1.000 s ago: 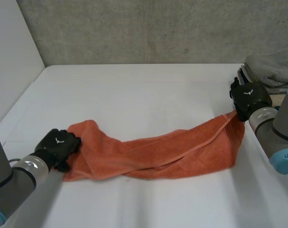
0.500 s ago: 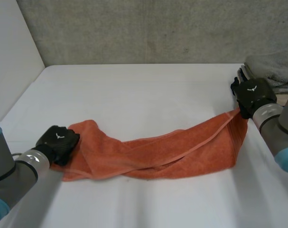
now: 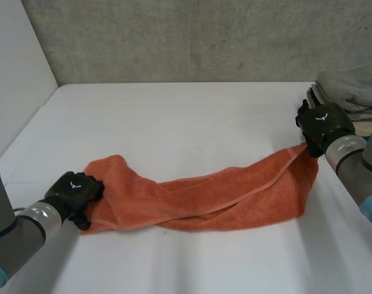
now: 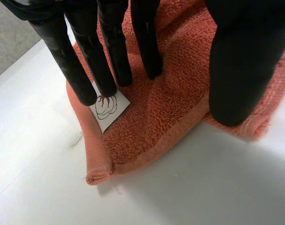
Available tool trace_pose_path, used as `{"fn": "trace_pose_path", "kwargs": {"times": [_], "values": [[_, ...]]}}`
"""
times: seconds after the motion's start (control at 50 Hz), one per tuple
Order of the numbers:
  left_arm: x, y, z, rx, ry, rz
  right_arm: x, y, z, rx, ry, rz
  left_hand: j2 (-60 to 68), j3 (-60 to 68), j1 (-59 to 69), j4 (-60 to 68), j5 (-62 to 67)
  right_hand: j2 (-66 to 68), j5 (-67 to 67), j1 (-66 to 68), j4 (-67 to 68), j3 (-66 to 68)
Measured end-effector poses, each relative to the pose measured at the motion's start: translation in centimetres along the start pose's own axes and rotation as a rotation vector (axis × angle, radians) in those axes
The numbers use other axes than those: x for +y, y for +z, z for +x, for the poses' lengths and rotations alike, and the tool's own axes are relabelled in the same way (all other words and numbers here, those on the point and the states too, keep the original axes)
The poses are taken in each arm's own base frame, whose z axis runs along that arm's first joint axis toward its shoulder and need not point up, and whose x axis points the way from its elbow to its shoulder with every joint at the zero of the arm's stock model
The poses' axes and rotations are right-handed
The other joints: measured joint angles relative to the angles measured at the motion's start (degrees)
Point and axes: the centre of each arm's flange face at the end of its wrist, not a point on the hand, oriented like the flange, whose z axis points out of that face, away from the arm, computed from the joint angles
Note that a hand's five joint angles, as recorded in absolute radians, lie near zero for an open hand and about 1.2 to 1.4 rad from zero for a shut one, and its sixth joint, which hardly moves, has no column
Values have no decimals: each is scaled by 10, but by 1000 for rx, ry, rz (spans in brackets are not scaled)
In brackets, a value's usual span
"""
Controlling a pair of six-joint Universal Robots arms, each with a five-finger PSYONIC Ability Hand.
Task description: Fold the laundry.
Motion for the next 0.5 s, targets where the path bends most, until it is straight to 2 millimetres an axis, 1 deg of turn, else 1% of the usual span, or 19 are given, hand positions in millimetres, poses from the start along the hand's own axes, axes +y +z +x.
{"fn": "trace_pose_path", "kwargs": {"times": [0.1, 0.2, 0.4, 0.46, 0.48, 0.5], "values": [[0, 5, -2, -4, 4, 7, 2, 0, -1, -2, 0, -4, 18, 18, 25, 19, 2, 0, 0, 0, 0, 0], [0, 10, -2, -8, 10, 20, 5, 0, -4, -9, 0, -13, 62, 63, 70, 62, 2, 0, 0, 0, 0, 0], [-4, 15, -4, -17, 21, 41, 8, 1, -8, -20, 0, -22, 102, 103, 108, 101, 2, 0, 2, 0, 0, 0], [-7, 16, -6, -22, 24, 50, 8, 1, -9, -24, 0, -24, 152, 153, 154, 153, 113, 0, 3, 0, 0, 0], [-7, 16, -6, -22, 24, 50, 8, 1, -9, -24, 0, -24, 152, 153, 154, 153, 113, 0, 3, 0, 0, 0], [-8, 17, -7, -24, 26, 54, 9, 1, -10, -25, -1, -24, 204, 205, 194, 201, 182, 0, 3, 0, 0, 0]]}}
